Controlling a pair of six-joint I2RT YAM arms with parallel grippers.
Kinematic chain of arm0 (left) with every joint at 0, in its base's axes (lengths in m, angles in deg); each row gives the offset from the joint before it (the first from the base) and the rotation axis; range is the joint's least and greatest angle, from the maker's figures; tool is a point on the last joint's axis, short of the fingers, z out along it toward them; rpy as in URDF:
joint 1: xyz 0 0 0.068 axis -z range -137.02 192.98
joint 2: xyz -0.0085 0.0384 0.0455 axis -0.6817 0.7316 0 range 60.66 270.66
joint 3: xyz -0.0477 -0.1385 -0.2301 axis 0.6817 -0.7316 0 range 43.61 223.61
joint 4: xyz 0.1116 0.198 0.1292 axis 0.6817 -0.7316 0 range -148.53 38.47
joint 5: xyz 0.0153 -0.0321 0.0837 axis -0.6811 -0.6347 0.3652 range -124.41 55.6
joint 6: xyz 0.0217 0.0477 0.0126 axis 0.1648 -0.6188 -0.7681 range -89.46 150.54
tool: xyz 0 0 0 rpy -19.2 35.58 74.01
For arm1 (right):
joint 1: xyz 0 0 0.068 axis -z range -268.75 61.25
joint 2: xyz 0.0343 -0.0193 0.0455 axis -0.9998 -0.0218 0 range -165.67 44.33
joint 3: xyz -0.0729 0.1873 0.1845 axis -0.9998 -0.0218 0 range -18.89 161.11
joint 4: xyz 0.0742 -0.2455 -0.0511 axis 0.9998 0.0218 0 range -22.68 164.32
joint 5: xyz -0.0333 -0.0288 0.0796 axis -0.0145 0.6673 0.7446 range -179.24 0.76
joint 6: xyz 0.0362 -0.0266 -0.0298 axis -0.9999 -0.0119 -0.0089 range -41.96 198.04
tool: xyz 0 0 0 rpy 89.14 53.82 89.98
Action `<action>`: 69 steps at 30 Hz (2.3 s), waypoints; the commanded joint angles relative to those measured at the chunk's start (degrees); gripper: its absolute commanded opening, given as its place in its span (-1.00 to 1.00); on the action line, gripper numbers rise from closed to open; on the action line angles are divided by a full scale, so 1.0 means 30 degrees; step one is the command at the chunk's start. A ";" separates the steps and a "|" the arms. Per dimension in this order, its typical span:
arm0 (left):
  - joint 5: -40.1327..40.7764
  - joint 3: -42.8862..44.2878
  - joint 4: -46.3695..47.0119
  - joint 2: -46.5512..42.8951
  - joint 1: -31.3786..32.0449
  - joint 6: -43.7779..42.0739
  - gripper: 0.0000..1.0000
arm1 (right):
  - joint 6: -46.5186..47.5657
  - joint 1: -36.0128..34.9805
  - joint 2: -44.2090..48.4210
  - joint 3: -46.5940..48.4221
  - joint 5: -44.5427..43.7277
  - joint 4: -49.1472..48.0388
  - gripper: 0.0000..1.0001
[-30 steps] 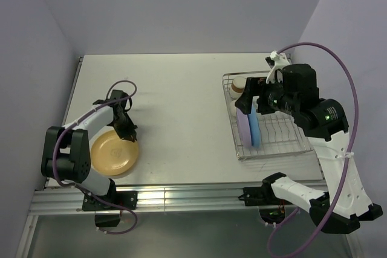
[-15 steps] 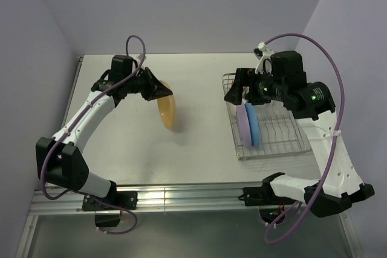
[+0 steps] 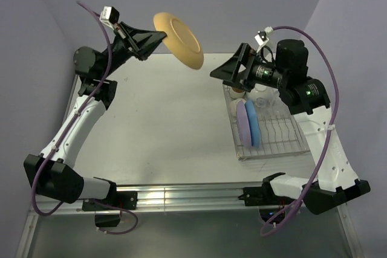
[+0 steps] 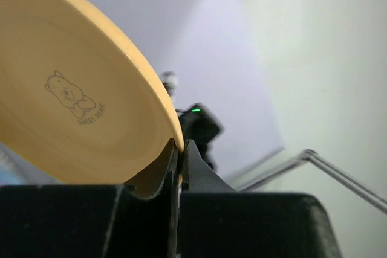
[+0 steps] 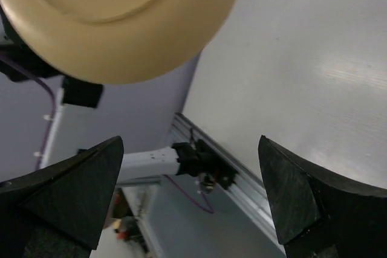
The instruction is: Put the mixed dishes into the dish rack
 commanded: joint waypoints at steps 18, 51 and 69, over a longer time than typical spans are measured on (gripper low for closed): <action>0.8565 -0.3206 2.1328 0.0851 0.0164 1.3089 -1.00 | -2.4952 0.2549 -0.0564 -0.9350 0.3097 -3.2271 0.99; 0.7072 -0.4138 2.1330 0.1060 0.2186 1.4260 0.97 | -2.7274 -0.0236 -0.8801 0.0233 0.1570 -3.2979 -1.00; 0.0119 -0.4357 -1.5229 -0.3602 -0.1416 -0.6936 0.98 | -0.0186 0.6210 -0.2410 0.7187 -0.0227 0.1923 -1.00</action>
